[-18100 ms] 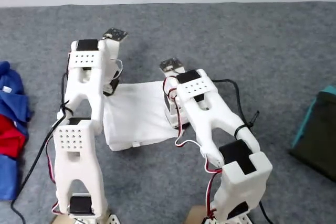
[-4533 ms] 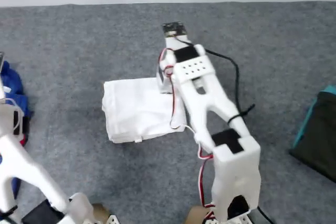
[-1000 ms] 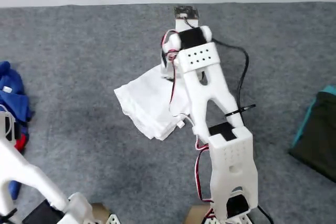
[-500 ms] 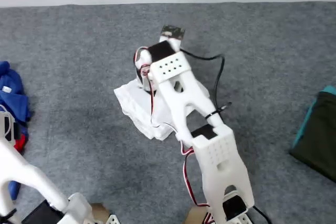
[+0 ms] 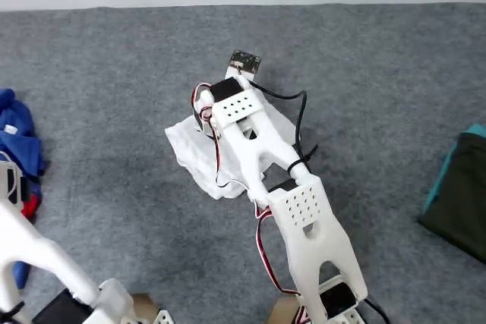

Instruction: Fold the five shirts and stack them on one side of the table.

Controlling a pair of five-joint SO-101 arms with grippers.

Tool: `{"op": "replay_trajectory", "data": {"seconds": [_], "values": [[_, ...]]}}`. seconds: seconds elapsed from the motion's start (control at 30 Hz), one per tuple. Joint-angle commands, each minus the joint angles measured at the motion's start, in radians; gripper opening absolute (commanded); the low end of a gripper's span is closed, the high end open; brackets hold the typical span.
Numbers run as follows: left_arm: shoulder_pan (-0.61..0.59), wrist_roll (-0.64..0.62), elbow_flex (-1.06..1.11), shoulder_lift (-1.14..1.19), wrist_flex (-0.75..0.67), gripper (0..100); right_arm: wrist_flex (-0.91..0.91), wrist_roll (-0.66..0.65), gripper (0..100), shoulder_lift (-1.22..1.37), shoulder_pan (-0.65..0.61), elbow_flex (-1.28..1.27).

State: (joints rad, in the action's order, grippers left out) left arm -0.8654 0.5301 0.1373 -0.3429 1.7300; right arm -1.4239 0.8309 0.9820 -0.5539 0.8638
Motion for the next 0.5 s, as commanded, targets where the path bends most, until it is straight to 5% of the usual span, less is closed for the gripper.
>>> {"op": "replay_trajectory", "data": {"seconds": [0.0,0.33,0.47], "values": [[-0.005,0.006,-0.002,-0.034,0.025,14,0.004,0.006,35.4,0.024,-0.004,0.008],[-0.005,0.006,-0.002,-0.034,0.025,14,-0.082,-0.066,0.1,0.031,0.051,0.083],[-0.002,0.006,-0.002,-0.034,0.025,14,-0.150,-0.110,0.6,0.031,0.081,0.155]]}}
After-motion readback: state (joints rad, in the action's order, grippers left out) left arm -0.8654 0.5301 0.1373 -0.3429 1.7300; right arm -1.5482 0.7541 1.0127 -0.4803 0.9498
